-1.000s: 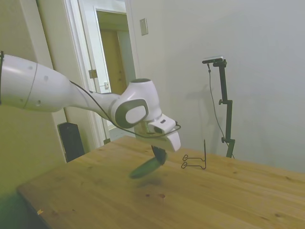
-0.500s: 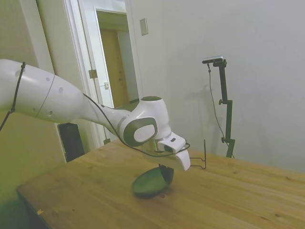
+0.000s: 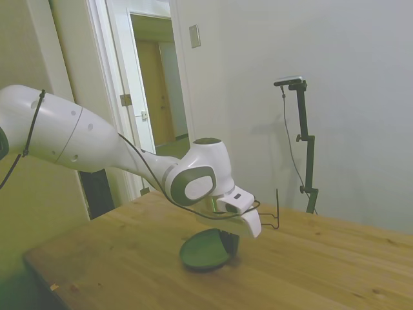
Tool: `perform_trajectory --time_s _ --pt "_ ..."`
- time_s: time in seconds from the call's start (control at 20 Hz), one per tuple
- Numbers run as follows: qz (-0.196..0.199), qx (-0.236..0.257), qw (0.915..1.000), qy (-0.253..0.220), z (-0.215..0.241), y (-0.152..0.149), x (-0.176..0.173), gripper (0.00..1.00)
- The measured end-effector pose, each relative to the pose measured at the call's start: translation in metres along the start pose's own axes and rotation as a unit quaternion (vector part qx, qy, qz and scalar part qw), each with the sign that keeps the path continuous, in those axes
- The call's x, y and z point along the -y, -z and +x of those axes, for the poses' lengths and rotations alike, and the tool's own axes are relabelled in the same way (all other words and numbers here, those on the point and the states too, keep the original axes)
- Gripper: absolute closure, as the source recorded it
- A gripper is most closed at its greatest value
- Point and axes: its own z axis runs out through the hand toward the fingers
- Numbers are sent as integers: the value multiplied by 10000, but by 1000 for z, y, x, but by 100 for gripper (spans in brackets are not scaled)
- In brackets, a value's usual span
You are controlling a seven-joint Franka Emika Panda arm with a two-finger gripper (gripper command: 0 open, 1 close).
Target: Unload the plate
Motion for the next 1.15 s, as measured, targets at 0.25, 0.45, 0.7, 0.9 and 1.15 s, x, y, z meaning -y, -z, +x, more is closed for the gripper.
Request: perform_trajectory --time_s 0.25,0.45,0.7,0.9,1.15 --pt "11 -15 10000 5 0 2 0 0" --pt "19 -29 10000 4 1 5 0 0" --pt "95 -59 9999 12 8 33 7 0" --pt "256 -112 9996 63 6 103 23 0" --pt "385 -88 9992 72 -15 163 34 0"
